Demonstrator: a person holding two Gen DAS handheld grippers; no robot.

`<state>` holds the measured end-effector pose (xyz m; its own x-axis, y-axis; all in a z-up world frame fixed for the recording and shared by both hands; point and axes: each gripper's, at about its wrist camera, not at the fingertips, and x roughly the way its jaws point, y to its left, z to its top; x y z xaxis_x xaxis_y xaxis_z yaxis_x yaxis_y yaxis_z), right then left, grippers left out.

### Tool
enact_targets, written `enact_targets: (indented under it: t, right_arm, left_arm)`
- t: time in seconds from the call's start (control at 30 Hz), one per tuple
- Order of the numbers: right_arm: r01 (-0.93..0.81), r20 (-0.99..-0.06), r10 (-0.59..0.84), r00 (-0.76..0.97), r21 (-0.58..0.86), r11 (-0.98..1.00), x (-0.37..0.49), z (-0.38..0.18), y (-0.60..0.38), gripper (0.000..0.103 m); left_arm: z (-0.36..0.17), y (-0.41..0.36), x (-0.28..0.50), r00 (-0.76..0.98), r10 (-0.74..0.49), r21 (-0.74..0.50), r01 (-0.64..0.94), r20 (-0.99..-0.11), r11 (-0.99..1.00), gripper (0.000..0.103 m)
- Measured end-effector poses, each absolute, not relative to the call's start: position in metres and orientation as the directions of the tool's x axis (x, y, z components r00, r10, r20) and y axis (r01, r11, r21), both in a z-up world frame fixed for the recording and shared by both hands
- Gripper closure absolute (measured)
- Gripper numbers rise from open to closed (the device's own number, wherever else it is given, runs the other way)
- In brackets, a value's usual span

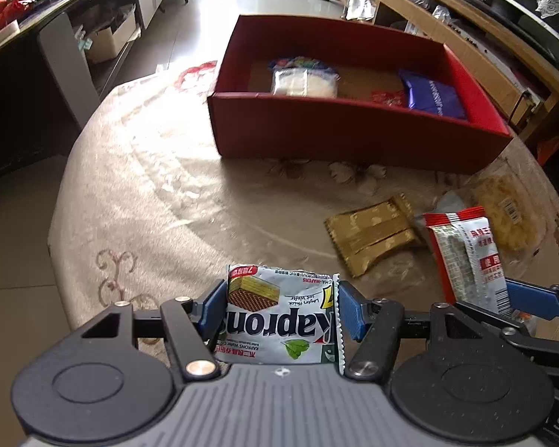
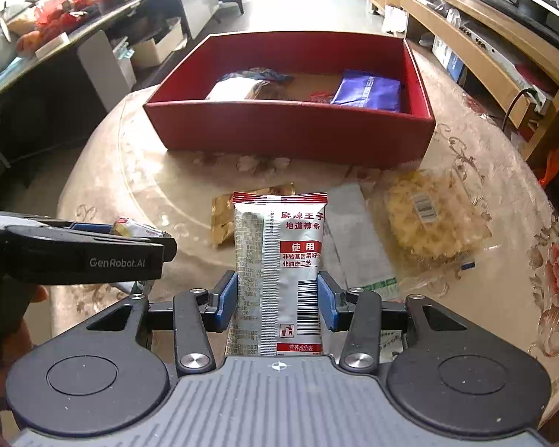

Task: Organize snacks
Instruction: 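Carry the Kapron pack and spicy strip pack over the red box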

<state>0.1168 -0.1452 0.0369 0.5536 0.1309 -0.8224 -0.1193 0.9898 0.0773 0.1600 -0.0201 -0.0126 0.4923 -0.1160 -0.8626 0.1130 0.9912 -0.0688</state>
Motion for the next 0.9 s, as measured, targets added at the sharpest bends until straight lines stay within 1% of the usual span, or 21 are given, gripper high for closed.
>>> enact_targets:
  t: [0.27, 0.9]
  right_arm:
    - [-0.102, -0.795, 0.125, 0.593, 0.08, 0.992, 0.126, 0.05, -0.151, 0.05]
    - [-0.053, -0.722, 0.114, 0.682, 0.107, 0.993, 0.174, 0.082, -0.172, 0.05]
  left_arm:
    - [-0.001, -0.02, 0.17, 0.525, -0.119, -0.082, 0.094, -0.843, 0.992, 0.043]
    - [0.025, -0.04, 0.216, 0.585, -0.115, -0.066, 0.105, -0.803, 0.992, 0.043]
